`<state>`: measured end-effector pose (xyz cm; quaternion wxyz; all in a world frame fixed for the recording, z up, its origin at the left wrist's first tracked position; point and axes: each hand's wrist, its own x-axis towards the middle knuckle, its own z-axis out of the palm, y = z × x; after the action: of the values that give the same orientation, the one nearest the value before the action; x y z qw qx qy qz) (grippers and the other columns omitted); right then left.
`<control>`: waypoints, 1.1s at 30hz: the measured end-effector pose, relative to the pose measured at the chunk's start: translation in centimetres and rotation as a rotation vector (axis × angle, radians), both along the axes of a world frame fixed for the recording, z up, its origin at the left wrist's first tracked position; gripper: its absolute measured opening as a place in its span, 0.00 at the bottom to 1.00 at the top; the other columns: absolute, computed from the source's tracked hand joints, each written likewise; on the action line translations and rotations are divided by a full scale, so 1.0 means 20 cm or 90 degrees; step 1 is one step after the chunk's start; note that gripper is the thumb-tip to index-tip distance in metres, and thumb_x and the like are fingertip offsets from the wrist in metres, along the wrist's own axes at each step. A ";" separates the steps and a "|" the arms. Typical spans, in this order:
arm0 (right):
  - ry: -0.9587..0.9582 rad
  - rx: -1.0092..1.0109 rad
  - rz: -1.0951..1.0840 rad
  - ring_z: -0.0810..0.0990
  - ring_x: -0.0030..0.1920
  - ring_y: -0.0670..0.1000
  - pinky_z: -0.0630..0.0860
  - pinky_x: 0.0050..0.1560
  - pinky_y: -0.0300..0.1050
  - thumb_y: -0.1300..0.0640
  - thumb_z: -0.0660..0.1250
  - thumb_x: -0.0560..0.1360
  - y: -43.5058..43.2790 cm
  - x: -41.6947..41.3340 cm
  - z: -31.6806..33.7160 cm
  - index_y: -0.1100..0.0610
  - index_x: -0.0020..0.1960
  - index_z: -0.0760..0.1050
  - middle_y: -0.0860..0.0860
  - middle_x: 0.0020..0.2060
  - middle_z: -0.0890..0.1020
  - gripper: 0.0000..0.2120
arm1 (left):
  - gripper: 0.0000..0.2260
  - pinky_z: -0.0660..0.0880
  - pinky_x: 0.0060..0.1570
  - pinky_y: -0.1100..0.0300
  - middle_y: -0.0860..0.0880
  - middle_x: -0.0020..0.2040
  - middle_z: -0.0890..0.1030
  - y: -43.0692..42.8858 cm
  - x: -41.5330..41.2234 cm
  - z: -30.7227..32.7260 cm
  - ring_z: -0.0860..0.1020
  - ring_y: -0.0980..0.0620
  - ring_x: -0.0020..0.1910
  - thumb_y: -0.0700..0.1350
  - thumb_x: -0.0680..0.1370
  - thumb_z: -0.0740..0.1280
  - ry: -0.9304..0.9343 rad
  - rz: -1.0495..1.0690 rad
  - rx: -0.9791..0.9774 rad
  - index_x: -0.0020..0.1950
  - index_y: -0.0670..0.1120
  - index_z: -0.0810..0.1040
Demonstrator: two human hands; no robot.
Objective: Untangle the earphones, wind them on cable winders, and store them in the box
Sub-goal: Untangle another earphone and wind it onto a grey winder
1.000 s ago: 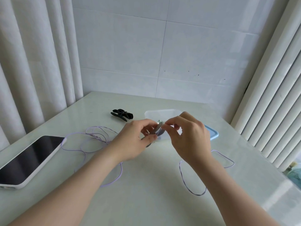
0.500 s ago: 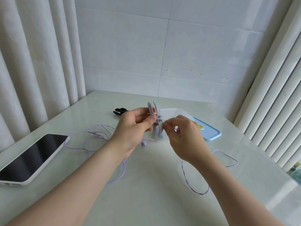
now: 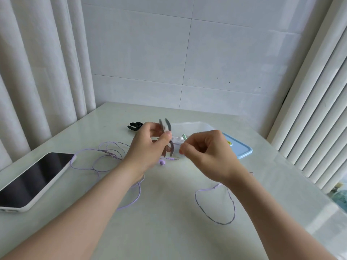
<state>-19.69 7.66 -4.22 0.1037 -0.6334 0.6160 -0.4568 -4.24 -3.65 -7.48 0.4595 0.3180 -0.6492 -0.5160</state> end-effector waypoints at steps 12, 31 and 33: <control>0.126 -0.141 -0.240 0.74 0.34 0.47 0.69 0.37 0.47 0.50 0.71 0.81 -0.10 -0.13 -0.10 0.56 0.41 0.81 0.46 0.31 0.78 0.13 | 0.12 0.72 0.45 0.63 0.48 0.55 0.87 0.02 0.03 0.04 0.84 0.58 0.48 0.41 0.83 0.70 -0.168 -0.260 -0.098 0.65 0.52 0.83; 0.286 0.040 0.002 0.73 0.34 0.48 0.76 0.39 0.53 0.54 0.58 0.82 -0.07 0.03 -0.15 0.49 0.52 0.82 0.41 0.29 0.76 0.13 | 0.13 0.81 0.33 0.34 0.51 0.51 0.87 0.07 -0.02 0.07 0.87 0.46 0.47 0.53 0.80 0.73 0.069 0.040 0.078 0.60 0.47 0.79; 0.308 0.009 0.010 0.71 0.31 0.53 0.75 0.34 0.55 0.52 0.57 0.79 -0.06 0.05 -0.15 0.51 0.47 0.81 0.47 0.27 0.75 0.14 | 0.14 0.80 0.31 0.31 0.48 0.54 0.84 0.07 -0.03 0.06 0.86 0.46 0.42 0.54 0.79 0.74 0.040 0.062 0.048 0.59 0.49 0.76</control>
<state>-18.73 6.41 -7.17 -0.0384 -0.7284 0.6211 -0.2867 -4.79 -2.28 -6.27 0.4920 0.3499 -0.5983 -0.5268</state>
